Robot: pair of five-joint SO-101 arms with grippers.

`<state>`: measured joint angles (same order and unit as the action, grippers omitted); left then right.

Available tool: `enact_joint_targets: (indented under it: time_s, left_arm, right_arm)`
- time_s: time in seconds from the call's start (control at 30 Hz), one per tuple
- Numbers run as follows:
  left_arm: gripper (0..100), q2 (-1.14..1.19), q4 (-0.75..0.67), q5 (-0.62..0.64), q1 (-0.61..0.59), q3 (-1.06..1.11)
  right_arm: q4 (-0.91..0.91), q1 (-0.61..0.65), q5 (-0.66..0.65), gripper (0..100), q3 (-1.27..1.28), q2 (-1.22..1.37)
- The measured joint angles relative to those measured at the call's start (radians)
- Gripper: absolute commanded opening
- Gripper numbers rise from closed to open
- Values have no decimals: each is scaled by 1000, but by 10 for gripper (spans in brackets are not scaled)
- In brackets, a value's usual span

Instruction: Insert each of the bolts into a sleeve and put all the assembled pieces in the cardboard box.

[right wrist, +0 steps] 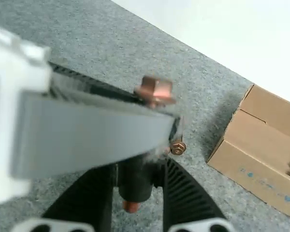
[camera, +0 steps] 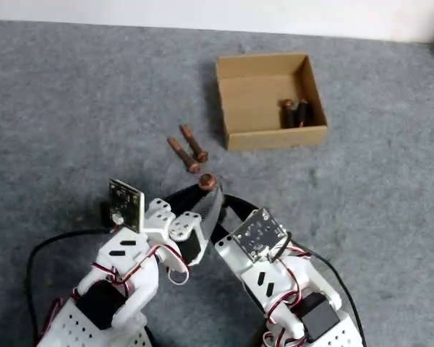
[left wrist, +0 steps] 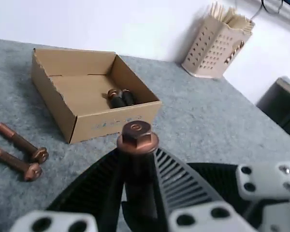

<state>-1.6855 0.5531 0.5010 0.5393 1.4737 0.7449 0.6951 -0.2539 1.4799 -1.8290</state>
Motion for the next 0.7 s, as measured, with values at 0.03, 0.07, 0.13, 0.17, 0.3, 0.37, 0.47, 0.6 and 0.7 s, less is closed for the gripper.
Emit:
enact_joint_targets:
  time_s: [0.03, 0.07, 0.13, 0.17, 0.3, 0.37, 0.47, 0.6, 0.7]
  left_arm:
    - [7, 0, 0, -15, 5, 8]
    - [8, -2, -2, -29, 9, 11]
    - [43, -2, -2, -40, 9, 11]
    - [87, -2, -2, -43, 9, 11]
    - [380, -2, -2, -44, 8, 14]
    - [487, 12, -2, -48, -2, 18]
    - [491, 8, 9, -48, -2, 18]
    - [425, 6, 32, -48, -3, 18]
    - [386, 6, 32, -2, -34, 20]
  right_arm:
    - [0, 0, 0, 5, 0, 0]
    - [0, 0, 0, 5, 2, 0]
    - [0, 0, 0, 5, 2, 0]
    - [0, 0, 0, 5, 2, 0]
    - [0, -2, 0, 5, 2, 0]
    - [0, 2, -2, 5, 0, 0]
    - [0, 0, -2, 5, 0, 0]
    - [0, 2, -2, 5, 0, 0]
    - [0, 2, -2, 5, 0, 0]
